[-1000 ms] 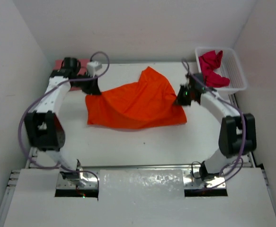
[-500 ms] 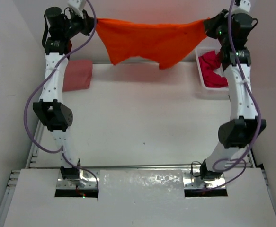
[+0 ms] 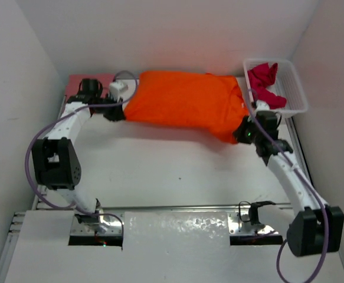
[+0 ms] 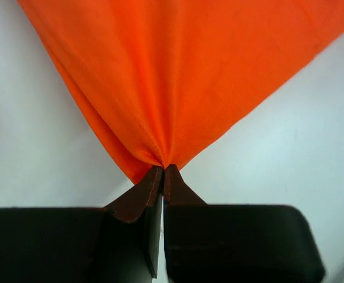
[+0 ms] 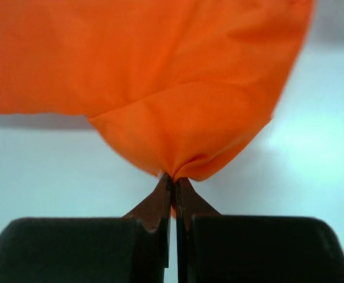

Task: Fold and stack the t-shirts
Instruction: Flatten out the tshirt, then fold the flattened tshirt in 1/3 of the way

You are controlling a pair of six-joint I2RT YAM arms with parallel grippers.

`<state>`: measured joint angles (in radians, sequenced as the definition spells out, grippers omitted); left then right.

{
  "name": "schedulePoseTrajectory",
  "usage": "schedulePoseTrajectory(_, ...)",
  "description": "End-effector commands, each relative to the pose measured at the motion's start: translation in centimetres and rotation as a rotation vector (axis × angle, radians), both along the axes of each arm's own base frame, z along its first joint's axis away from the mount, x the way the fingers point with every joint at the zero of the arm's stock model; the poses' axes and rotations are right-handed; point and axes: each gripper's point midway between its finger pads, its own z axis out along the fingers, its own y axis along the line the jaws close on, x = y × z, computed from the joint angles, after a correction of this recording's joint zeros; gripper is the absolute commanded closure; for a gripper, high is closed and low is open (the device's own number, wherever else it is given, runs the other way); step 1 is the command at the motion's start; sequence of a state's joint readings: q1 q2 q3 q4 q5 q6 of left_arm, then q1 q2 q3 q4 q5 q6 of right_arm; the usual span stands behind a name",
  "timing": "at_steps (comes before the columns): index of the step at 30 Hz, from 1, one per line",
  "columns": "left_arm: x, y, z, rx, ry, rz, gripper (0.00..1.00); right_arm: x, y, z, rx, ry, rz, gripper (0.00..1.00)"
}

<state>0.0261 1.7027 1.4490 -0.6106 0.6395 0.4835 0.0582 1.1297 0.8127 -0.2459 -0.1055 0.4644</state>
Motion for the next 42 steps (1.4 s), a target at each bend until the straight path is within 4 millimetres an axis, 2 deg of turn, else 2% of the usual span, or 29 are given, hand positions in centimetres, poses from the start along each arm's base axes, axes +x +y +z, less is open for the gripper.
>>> schedulePoseTrajectory(1,-7.7,1.5,-4.0,0.133,0.130,-0.067,1.00,-5.5,1.6,-3.8,-0.070,0.089,0.083,1.00)
schedulePoseTrajectory(2,-9.2,1.7,-5.3,0.145,0.172,-0.078,1.00,-6.8,2.1,-5.1,-0.057,0.129,0.094,1.00)
schedulePoseTrajectory(3,-11.5,2.1,-7.6,0.174,0.240,-0.100,1.00,-8.8,2.8,-7.5,-0.046,0.182,0.121,1.00)
schedulePoseTrajectory(4,-12.8,2.4,-8.6,0.191,0.285,-0.097,1.00,-9.7,3.3,-8.4,-0.010,0.208,0.116,1.00)
schedulePoseTrajectory(5,-13.9,2.9,-9.6,0.220,0.320,-0.100,1.00,-11.5,3.5,-10.6,0.003,0.267,0.130,1.00)
schedulePoseTrajectory(6,-15.9,3.0,-11.1,0.228,0.386,-0.110,1.00,-12.0,3.7,-11.3,0.019,0.278,0.127,1.00)
schedulePoseTrajectory(7,-16.6,3.3,-11.8,0.241,0.410,-0.113,1.00,-12.3,3.7,-11.9,0.032,0.284,0.120,1.00)
schedulePoseTrajectory(9,-17.6,3.7,-12.8,0.267,0.443,-0.109,1.00,-13.2,3.5,-13.4,0.035,0.320,0.104,1.00)
schedulePoseTrajectory(12,-18.1,3.8,-13.3,0.269,0.459,-0.116,1.00,-12.3,3.5,-13.2,0.037,0.293,0.091,1.00)
schedulePoseTrajectory(14,-17.6,3.7,-13.0,0.260,0.458,-0.112,1.00,-11.4,3.6,-12.8,0.025,0.283,0.099,1.00)
schedulePoseTrajectory(15,-17.3,3.5,-12.8,0.248,0.464,-0.112,1.00,-10.3,3.5,-11.7,0.018,0.259,0.095,1.00)
schedulePoseTrajectory(16,-16.7,3.5,-12.6,0.238,0.462,-0.105,1.00,-9.8,3.5,-11.8,0.003,0.270,0.099,1.00)
schedulePoseTrajectory(17,-15.2,3.4,-11.5,0.221,0.433,-0.087,1.00,-8.5,3.4,-10.7,0.003,0.242,0.094,1.00)
schedulePoseTrajectory(19,-13.6,3.5,-11.2,0.203,0.433,-0.060,1.00,-7.0,2.8,-10.7,0.000,0.247,0.082,1.00)
schedulePoseTrajectory(20,-12.3,3.5,-10.4,0.196,0.412,-0.037,1.00,-5.9,2.7,-10.1,0.003,0.231,0.077,1.00)
schedulePoseTrajectory(22,-11.0,3.7,-10.6,0.190,0.408,-0.013,1.00,-4.5,2.4,-9.9,0.000,0.222,0.083,1.00)
schedulePoseTrajectory(25,-10.2,3.6,-11.2,0.171,0.427,0.026,1.00,-2.4,2.0,-10.3,-0.009,0.234,0.086,1.00)
schedulePoseTrajectory(30,-9.5,3.9,-12.6,0.175,0.451,0.061,1.00,-1.2,2.2,-11.8,-0.031,0.272,0.115,1.00)
schedulePoseTrajectory(37,-8.1,4.6,-13.6,0.189,0.455,0.137,1.00,0.9,2.5,-11.9,-0.045,0.262,0.138,1.00)
schedulePoseTrajectory(42,-8.0,4.4,-14.6,0.178,0.479,0.146,1.00,0.6,2.3,-13.7,-0.075,0.344,0.164,1.00)
